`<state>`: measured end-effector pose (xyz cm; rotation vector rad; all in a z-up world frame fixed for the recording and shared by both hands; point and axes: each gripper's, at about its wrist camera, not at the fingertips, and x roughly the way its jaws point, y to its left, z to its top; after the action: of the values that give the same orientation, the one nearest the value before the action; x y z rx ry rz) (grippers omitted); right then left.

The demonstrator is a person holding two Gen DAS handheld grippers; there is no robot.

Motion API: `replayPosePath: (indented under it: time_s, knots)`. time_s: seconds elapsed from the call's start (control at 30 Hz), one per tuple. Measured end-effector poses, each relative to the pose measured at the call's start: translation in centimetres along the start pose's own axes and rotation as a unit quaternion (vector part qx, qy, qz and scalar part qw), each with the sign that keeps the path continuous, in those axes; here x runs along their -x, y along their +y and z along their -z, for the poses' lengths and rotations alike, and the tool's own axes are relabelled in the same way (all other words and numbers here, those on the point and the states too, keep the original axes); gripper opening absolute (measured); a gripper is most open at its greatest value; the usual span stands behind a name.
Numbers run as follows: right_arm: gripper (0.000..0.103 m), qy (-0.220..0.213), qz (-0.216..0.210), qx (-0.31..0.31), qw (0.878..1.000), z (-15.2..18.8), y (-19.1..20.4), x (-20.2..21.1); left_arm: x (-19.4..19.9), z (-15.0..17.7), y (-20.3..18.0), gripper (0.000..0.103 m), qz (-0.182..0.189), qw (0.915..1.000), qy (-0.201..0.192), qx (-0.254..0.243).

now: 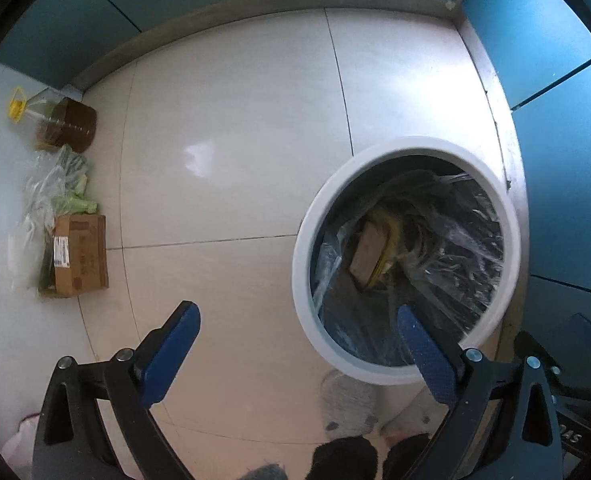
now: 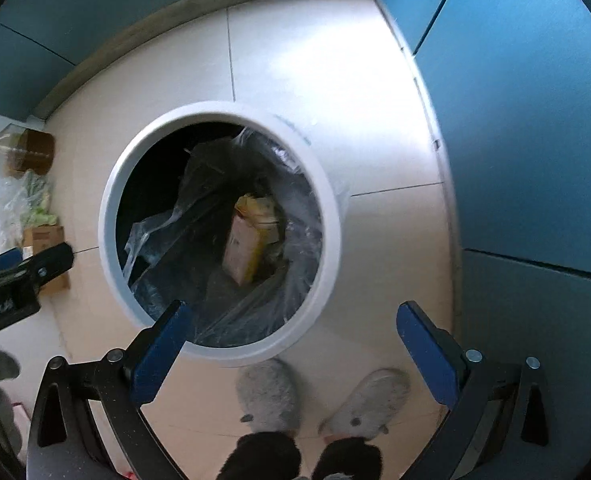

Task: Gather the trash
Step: 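Lift both open tools away from the bin back toward the counter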

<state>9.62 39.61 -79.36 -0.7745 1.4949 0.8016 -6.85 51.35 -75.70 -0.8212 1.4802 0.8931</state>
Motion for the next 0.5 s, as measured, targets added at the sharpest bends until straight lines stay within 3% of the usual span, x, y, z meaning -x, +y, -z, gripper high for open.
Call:
replayPosePath:
  time_s: [0.23, 0.5]
  knots:
    - [0.103, -0.01, 0.01, 0.004, 1.0, 1.4, 0.8, 4.1, 5.3, 1.9, -0.5, 0.101, -0.009, 0.9998, -0.017, 0.008]
    - [0.103, -0.041, 0.016, 0.001, 0.999, 3.9, 1.3, 16.0, 17.0, 4.9, 0.5, 0.101, -0.002, 0.9993, -0.037, 0.009]
